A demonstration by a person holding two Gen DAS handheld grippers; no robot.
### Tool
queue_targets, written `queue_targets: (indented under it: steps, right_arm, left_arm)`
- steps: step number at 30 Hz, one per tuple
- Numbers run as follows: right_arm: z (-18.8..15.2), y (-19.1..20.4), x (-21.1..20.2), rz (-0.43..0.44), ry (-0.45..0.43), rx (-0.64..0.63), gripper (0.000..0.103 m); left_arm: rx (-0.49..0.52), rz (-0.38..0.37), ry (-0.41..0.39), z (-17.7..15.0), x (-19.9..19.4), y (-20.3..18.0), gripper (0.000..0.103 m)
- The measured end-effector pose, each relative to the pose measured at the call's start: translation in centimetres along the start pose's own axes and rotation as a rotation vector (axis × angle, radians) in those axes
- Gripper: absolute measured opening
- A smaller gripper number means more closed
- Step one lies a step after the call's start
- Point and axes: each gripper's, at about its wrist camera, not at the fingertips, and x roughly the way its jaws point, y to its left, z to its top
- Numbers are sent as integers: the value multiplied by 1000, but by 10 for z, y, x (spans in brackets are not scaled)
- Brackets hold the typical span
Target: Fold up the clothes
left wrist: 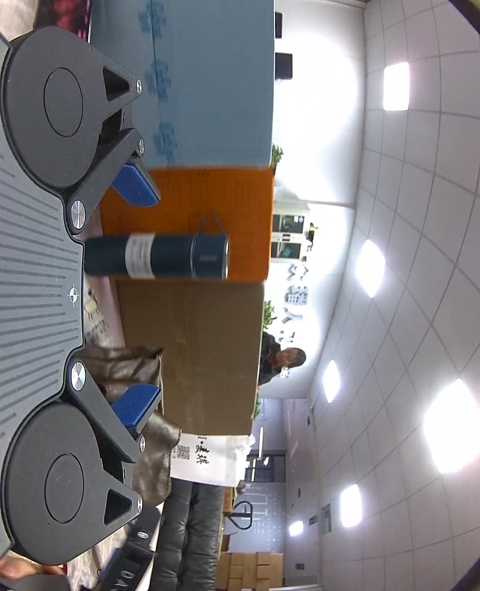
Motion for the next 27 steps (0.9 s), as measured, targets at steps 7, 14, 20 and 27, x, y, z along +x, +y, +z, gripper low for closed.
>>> queue_targets:
  steps: [7,14,20,27]
  right_arm:
    - [-36,63,-42,-20,110,-54,103]
    - [-61,104,-51,-58,116,-189,103]
    - [-81,112,-45,-221,10,-355,103]
    - [-86,112,-41,-266,-11,-400,103]
  left_arm:
    - [11,32,-2,-16,-35,37,103]
    - [-56,78,18,-53,-42,71,103]
    - [-53,109,1,-74,-38,77,103]
    - [9,78,-4,-79,-39,68,103]
